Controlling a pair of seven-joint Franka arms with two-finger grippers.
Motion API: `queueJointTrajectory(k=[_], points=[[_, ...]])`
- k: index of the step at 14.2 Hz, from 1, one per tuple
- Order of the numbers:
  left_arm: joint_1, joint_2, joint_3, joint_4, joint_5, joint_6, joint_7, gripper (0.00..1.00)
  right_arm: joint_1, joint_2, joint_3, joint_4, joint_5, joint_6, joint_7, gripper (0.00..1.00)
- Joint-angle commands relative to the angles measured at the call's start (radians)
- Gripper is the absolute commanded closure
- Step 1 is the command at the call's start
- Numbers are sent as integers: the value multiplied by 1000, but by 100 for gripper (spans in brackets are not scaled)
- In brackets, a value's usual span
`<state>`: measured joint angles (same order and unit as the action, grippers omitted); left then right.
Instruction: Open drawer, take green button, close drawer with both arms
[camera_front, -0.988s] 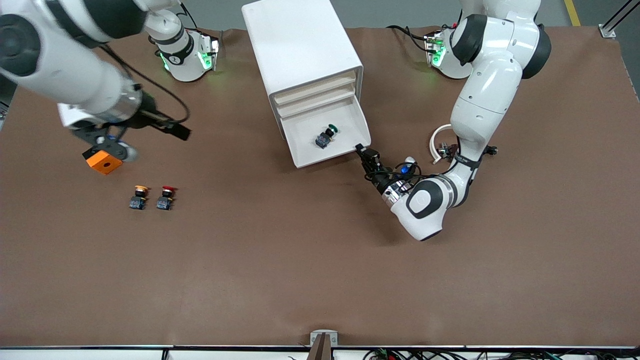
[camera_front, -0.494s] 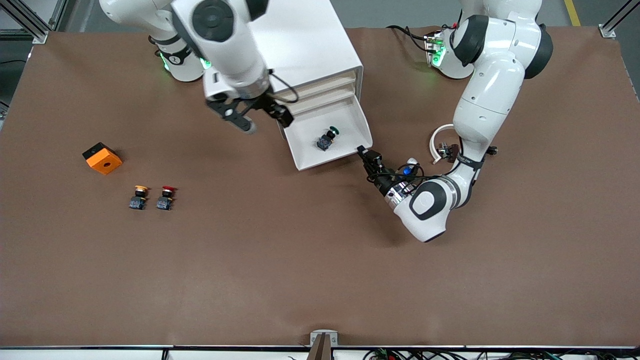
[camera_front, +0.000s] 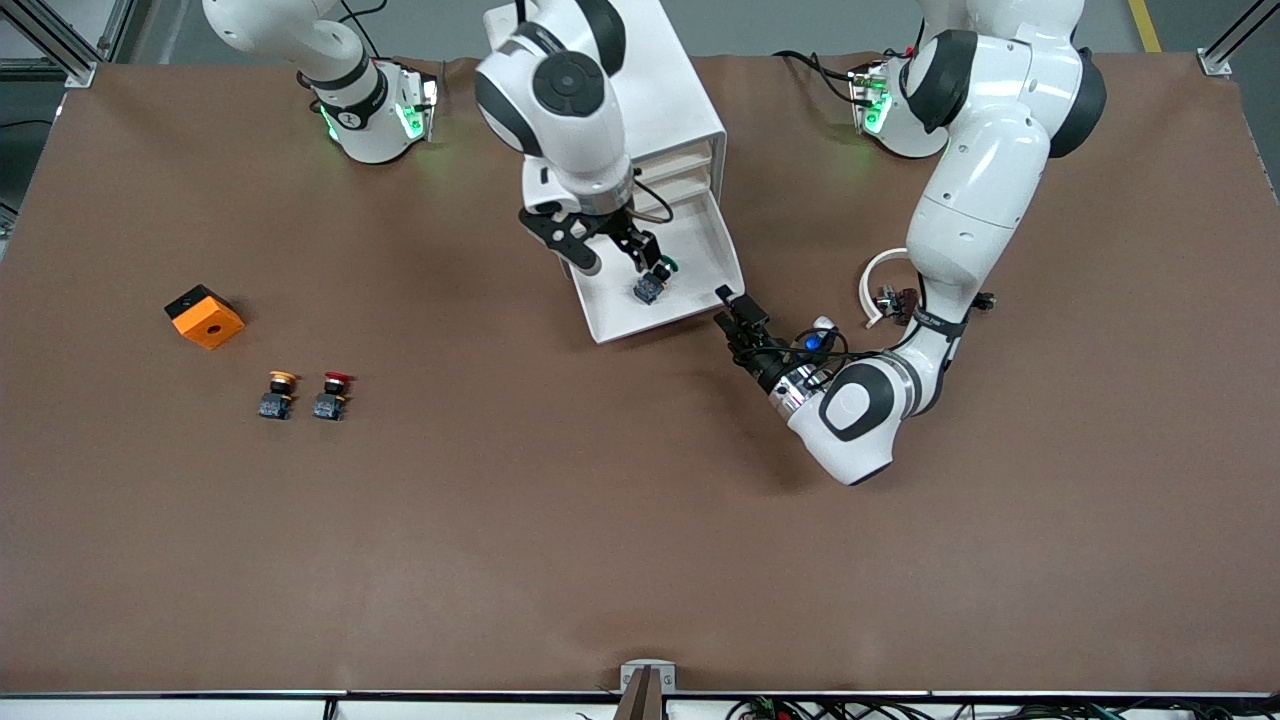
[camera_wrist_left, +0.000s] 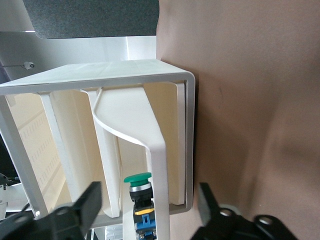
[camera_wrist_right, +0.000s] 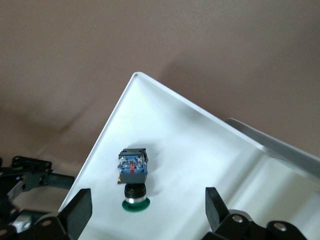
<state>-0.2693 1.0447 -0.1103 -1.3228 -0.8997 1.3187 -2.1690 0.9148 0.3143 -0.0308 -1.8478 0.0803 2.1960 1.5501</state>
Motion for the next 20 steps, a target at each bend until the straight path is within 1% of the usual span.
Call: queueJointTrajectory(k=[1, 4, 8, 9, 13, 15, 16, 17, 18, 19, 20], points=[[4, 0, 1, 10, -21, -1, -9, 0, 32, 75, -14, 45, -62, 25, 54, 0], [5, -9, 0, 37, -16, -30, 0, 0, 39, 144, -14, 96, -88, 33, 54, 0], [15, -12, 0, 86, 10, -153, 9, 0, 50, 190, -14, 96, -100, 86, 54, 0], [22, -14, 0, 86, 19, -183, 9, 0, 50, 195, -14, 96, -100, 97, 54, 0], [38, -46, -14, 88, 137, -280, 27, 0, 52, 218, -14, 102, -100, 119, 54, 0], [62, -77, -19, 88, 180, -320, 116, 0, 52, 230, -14, 110, -100, 119, 54, 1], [68, -89, -19, 88, 206, -335, 161, 0, 56, 233, -14, 113, -102, 119, 54, 6], [74, -106, -19, 88, 241, -349, 207, 0, 56, 236, -14, 114, -102, 119, 54, 17], [82, -121, -20, 88, 267, -364, 256, 0, 58, 238, -14, 114, -100, 119, 54, 33], [88, -142, -20, 88, 297, -378, 321, 0, 58, 239, -14, 114, -100, 119, 53, 54], [90, -167, -20, 86, 333, -386, 403, 0, 58, 239, -14, 114, -100, 119, 54, 80]])
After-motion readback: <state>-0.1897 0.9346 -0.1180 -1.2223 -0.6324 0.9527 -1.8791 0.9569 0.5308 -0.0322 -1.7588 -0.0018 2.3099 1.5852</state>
